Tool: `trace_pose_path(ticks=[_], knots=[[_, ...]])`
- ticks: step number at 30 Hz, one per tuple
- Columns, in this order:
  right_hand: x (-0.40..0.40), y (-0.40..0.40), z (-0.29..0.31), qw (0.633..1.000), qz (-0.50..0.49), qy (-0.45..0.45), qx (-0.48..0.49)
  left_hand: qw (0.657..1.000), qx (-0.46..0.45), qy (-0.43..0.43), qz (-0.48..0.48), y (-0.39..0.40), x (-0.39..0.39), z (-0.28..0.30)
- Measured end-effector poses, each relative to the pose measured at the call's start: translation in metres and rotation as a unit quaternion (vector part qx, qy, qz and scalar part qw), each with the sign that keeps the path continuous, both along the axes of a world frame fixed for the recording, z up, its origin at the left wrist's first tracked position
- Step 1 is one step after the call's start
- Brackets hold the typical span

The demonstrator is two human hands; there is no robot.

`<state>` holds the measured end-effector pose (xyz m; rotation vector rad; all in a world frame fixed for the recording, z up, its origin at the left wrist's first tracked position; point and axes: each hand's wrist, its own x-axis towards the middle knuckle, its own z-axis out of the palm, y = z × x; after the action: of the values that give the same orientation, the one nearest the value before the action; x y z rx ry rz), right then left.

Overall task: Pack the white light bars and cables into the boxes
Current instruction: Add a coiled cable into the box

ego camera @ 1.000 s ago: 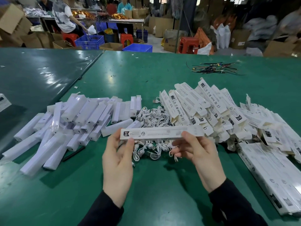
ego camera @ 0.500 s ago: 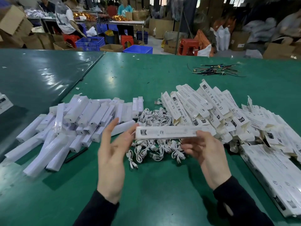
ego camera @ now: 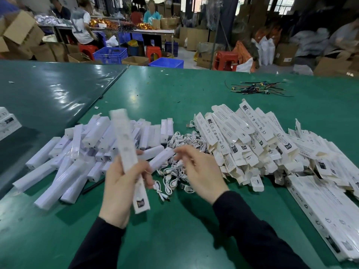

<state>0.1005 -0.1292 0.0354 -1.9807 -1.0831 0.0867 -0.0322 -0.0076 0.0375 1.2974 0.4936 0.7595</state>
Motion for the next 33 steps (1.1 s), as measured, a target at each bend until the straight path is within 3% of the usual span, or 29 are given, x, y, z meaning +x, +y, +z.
trace_pose_path(ticks=[4,7,10,12,15,17,20,22,24,28,33], knots=[[-0.009,0.043,-0.012,0.952,0.128,-0.202,-0.189,0.993,-0.053,-0.063,0.083,0.005,-0.001,-0.001],[-0.014,0.066,-0.017,0.893,0.139,-0.320,-0.285,0.995,-0.036,-0.051,0.082,0.001,0.004,-0.006],[-0.007,0.065,-0.011,0.863,0.100,-0.401,-0.292,0.997,-0.025,-0.045,0.049,0.001,0.004,-0.007],[0.003,0.050,-0.007,0.891,0.062,-0.403,-0.200,0.999,-0.014,-0.043,0.018,0.001,0.002,-0.007],[0.014,0.010,0.005,0.973,-0.017,-0.220,0.068,0.998,0.013,-0.016,-0.059,-0.005,0.000,-0.004],[0.018,-0.019,0.013,0.981,-0.072,-0.019,0.178,0.990,0.009,0.012,-0.142,-0.012,0.001,-0.002],[0.027,-0.052,0.015,0.912,-0.110,0.266,0.294,0.949,-0.020,0.034,-0.313,-0.022,0.001,-0.001],[0.029,-0.066,0.015,0.844,-0.092,0.385,0.361,0.908,-0.057,0.039,-0.414,-0.026,-0.001,-0.001],[0.027,-0.071,0.016,0.794,-0.082,0.444,0.407,0.871,-0.093,0.040,-0.481,-0.026,-0.001,-0.001],[0.021,-0.067,0.018,0.759,-0.089,0.477,0.435,0.834,-0.126,0.039,-0.536,-0.025,-0.002,-0.003],[0.014,-0.062,0.015,0.754,-0.082,0.511,0.404,0.896,-0.123,0.090,-0.418,-0.027,-0.002,-0.019]])
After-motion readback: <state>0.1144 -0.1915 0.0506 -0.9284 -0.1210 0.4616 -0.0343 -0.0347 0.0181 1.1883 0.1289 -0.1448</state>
